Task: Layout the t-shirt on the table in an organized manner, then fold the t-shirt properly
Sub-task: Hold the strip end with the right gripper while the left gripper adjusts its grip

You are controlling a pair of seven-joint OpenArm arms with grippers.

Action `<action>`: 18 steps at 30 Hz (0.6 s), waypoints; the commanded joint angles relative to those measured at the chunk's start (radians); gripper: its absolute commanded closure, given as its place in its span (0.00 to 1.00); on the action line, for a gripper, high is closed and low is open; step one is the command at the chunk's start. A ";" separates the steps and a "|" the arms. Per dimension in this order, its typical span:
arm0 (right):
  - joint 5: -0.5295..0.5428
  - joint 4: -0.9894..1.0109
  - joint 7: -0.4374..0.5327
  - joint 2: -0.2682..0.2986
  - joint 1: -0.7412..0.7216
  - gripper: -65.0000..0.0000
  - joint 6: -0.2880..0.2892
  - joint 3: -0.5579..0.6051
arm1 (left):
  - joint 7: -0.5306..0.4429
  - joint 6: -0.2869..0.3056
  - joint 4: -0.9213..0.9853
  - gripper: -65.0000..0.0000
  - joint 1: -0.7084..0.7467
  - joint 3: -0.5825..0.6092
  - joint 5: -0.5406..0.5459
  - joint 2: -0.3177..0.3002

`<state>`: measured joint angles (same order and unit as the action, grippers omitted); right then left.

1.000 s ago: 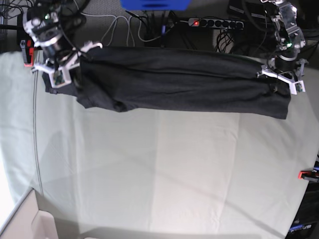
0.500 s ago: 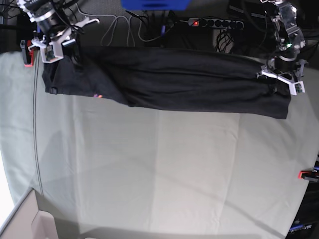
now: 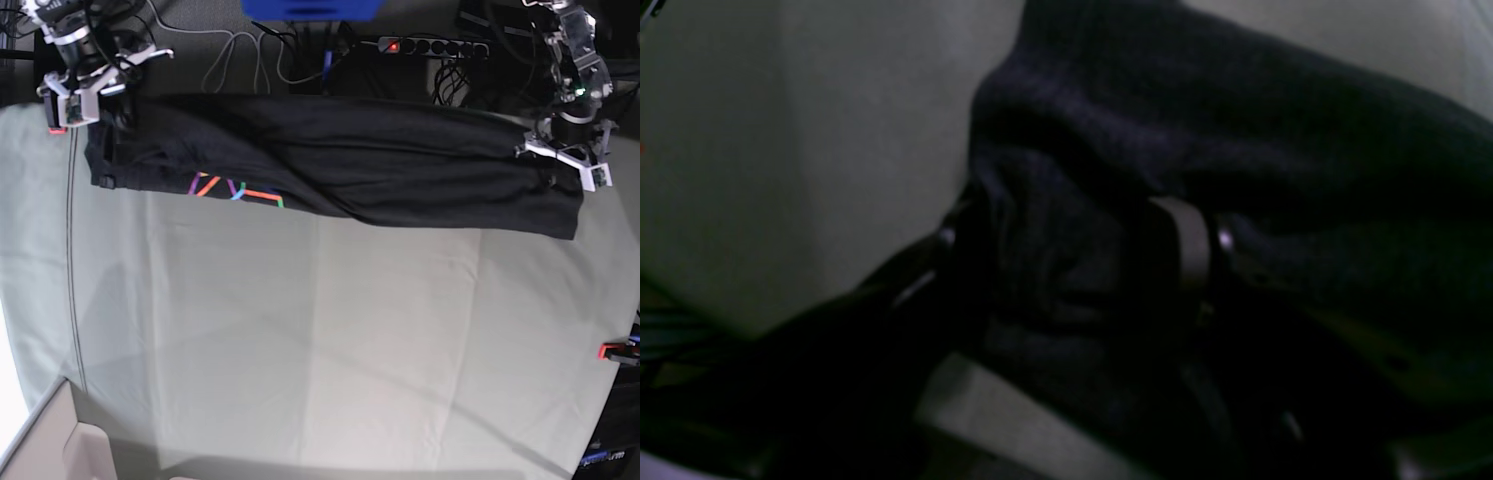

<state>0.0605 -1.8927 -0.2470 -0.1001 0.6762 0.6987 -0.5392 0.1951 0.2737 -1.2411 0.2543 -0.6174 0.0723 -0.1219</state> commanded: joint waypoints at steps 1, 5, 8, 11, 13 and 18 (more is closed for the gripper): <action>0.020 -0.003 0.027 0.001 -0.016 1.00 -0.001 -0.003 | -0.021 0.000 -0.012 0.48 -0.002 -0.002 0.004 -0.025; 0.020 0.092 0.033 0.010 -0.072 1.00 -0.001 -0.006 | -0.021 0.000 -0.012 0.48 -0.002 0.000 0.008 -0.032; 0.023 0.169 0.034 0.038 -0.117 1.00 -0.001 -0.008 | -0.021 0.000 -0.010 0.48 -0.002 0.000 0.004 -0.032; 0.019 0.233 0.034 0.049 -0.155 1.00 -0.001 -0.025 | -0.021 0.000 -0.010 0.48 -0.002 -0.002 0.004 -0.034; 0.019 0.273 0.034 0.053 -0.178 1.00 -0.001 -0.057 | -0.021 0.000 -0.010 0.48 -0.002 -0.002 0.004 -0.034; 0.025 0.285 0.034 0.058 -0.198 1.00 -0.001 -0.131 | -0.021 0.000 -0.010 0.48 -0.002 0.000 0.004 -0.034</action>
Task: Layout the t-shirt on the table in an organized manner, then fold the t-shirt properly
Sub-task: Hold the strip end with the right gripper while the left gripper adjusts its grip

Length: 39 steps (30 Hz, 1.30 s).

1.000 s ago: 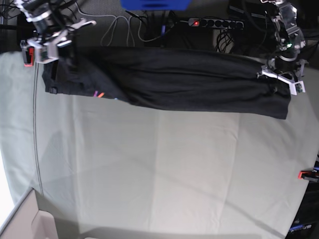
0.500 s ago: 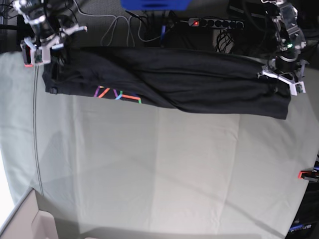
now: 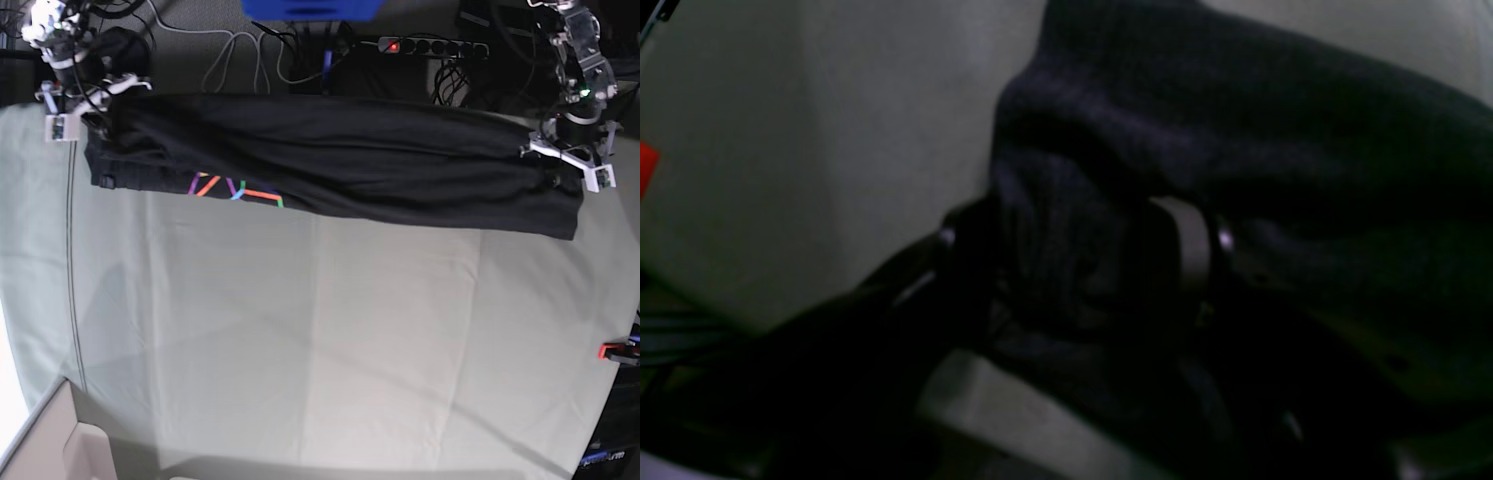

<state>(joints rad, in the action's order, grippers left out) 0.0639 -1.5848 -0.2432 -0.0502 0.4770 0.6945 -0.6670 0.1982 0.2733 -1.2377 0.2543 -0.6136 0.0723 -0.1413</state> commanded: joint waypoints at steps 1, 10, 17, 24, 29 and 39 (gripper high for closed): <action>0.021 -0.038 0.031 0.008 0.006 1.00 0.004 -0.006 | -0.024 0.001 -0.014 0.48 -0.003 -0.004 0.004 -0.014; 0.015 -0.234 0.020 -0.063 -0.010 1.00 0.004 0.023 | -0.024 0.001 -0.014 0.48 -0.016 -0.004 0.004 -0.014; 0.014 -0.236 -0.052 -0.064 -0.030 1.00 0.004 0.065 | -0.024 0.001 -0.014 0.48 -0.016 -0.004 0.004 -0.014; 0.014 -0.148 -0.057 -0.049 -0.091 1.00 0.004 -0.003 | -0.024 0.001 -0.014 0.48 -0.016 -0.006 0.004 -0.014; 0.014 -0.013 -0.057 -0.015 -0.114 1.00 0.004 -0.020 | -0.024 0.001 -0.014 0.48 -0.016 -0.007 0.004 -0.014; 0.014 0.172 -0.049 0.043 -0.157 0.74 0.004 -0.020 | -0.024 0.001 -0.014 0.48 -0.017 -0.007 0.004 -0.014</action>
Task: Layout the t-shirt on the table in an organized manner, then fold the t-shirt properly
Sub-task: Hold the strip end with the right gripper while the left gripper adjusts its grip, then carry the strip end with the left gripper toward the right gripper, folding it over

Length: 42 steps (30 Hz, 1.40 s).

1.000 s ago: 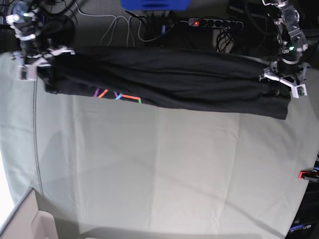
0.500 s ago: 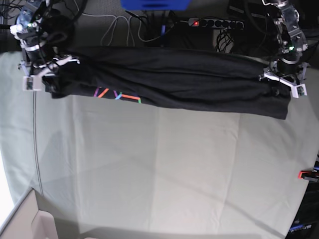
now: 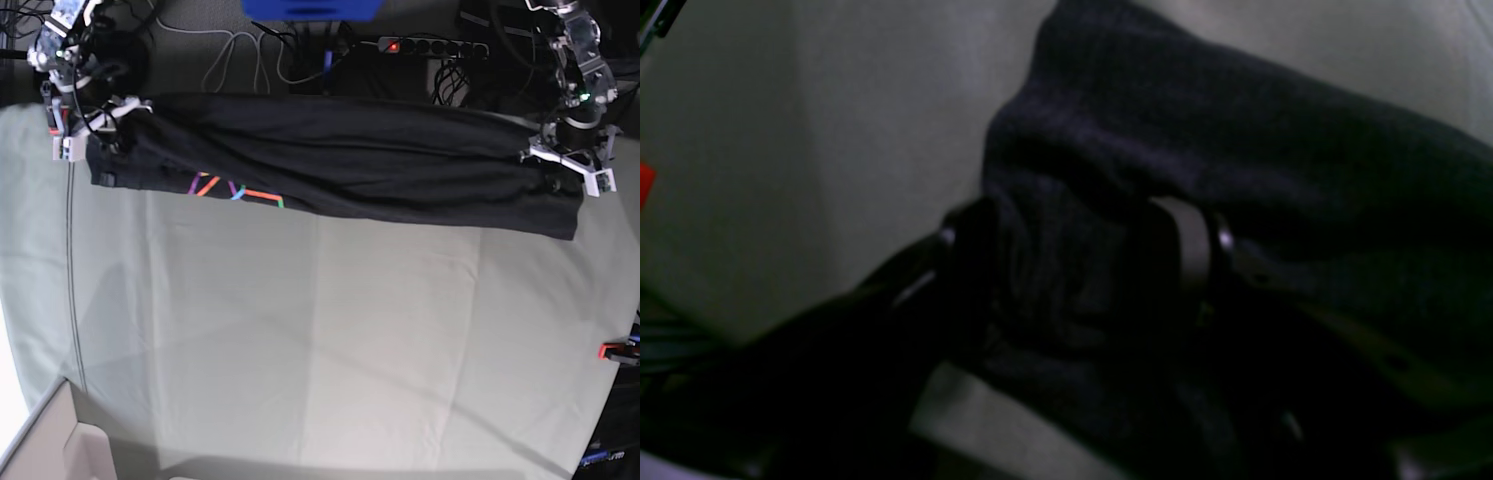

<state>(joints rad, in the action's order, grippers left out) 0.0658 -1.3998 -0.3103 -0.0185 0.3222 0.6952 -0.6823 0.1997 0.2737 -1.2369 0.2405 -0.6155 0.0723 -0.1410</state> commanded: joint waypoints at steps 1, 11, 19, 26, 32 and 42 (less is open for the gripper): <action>0.012 -0.003 0.018 0.015 -0.004 0.71 0.003 -0.004 | -0.026 0.000 -0.016 0.48 -0.003 -0.005 0.004 -0.015; 0.012 0.023 0.012 0.030 -0.021 0.60 0.003 -0.001 | -0.026 0.002 -0.030 0.30 -0.003 -0.007 0.013 -0.026; 0.012 0.023 0.012 0.032 -0.021 0.60 0.003 0.000 | -0.026 0.002 -0.008 0.05 -0.033 -0.007 0.014 -0.027; 0.012 0.023 0.012 0.032 -0.021 0.60 0.003 0.000 | -0.029 0.005 0.138 0.05 -0.089 -0.002 0.014 -0.029; 0.012 0.023 0.012 0.033 -0.024 0.60 0.003 -0.003 | -0.032 0.052 0.185 0.24 -0.096 -0.001 0.014 -0.029; 0.010 0.023 0.012 0.033 -0.028 0.60 0.003 0.000 | -0.027 0.155 0.088 0.98 -0.088 -0.017 0.013 -0.018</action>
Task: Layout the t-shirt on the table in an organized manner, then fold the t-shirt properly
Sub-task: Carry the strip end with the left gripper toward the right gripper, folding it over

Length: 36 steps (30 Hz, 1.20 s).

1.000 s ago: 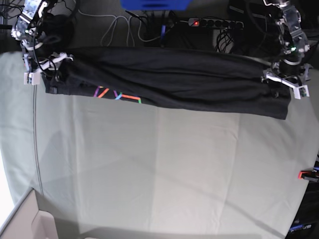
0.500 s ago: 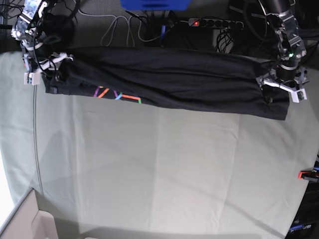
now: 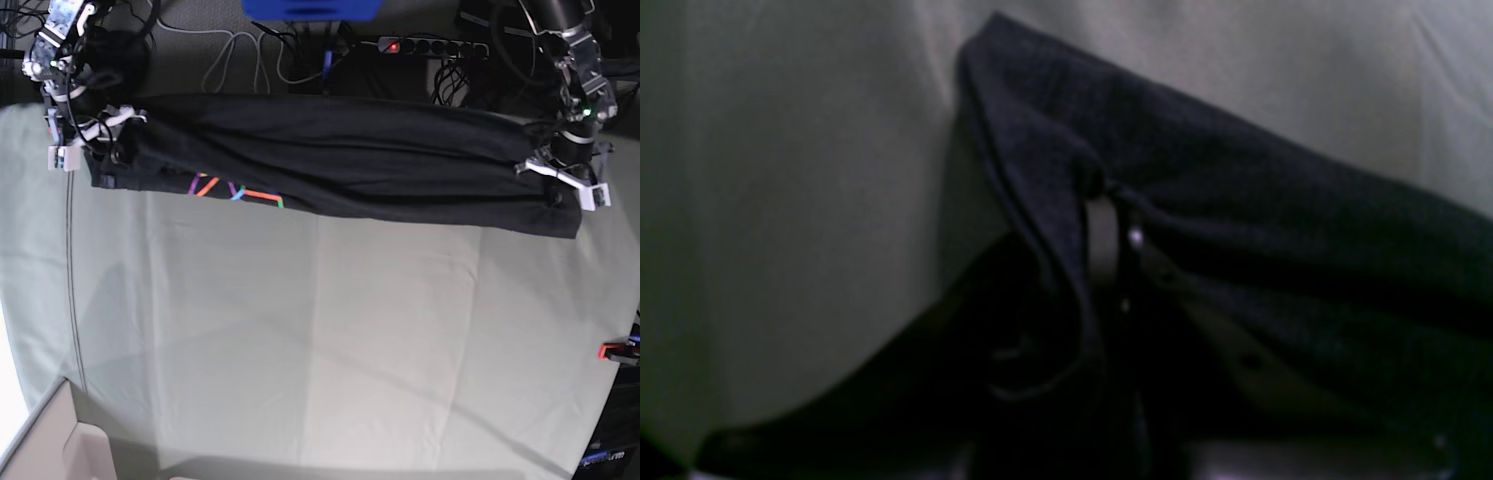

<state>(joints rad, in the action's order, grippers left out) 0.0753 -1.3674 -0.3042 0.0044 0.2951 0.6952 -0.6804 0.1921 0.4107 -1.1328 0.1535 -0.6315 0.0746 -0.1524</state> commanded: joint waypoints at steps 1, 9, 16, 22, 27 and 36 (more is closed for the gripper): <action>0.001 -0.010 0.006 0.010 -0.001 0.60 0.003 -0.002 | -0.018 0.018 -0.052 1.00 0.002 -0.014 0.011 -0.005; 0.001 -0.010 0.006 0.010 -0.001 0.60 0.003 -0.003 | -0.016 0.026 -0.504 1.00 0.114 0.014 0.003 0.133; 0.001 -0.010 0.006 0.010 0.002 0.60 0.003 -0.002 | -0.016 0.018 -0.712 1.00 0.278 0.307 -0.011 0.219; 0.001 -0.010 0.006 0.010 0.003 0.60 0.003 -0.002 | -0.024 0.017 -0.668 1.00 0.309 0.588 -0.270 0.218; 0.001 -0.010 0.006 0.010 0.003 0.60 0.003 -0.002 | -0.019 0.017 -0.622 0.99 0.300 0.750 -0.365 0.215; 0.001 -0.010 0.006 0.010 0.006 0.60 0.003 -0.003 | -0.018 0.017 -0.553 0.99 0.238 0.878 -0.404 0.218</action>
<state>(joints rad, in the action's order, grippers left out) 0.0685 -1.3666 -0.3031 0.0051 0.2977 0.6952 -0.6796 0.1947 0.4267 -1.6726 0.3912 0.2420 -0.3393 0.0608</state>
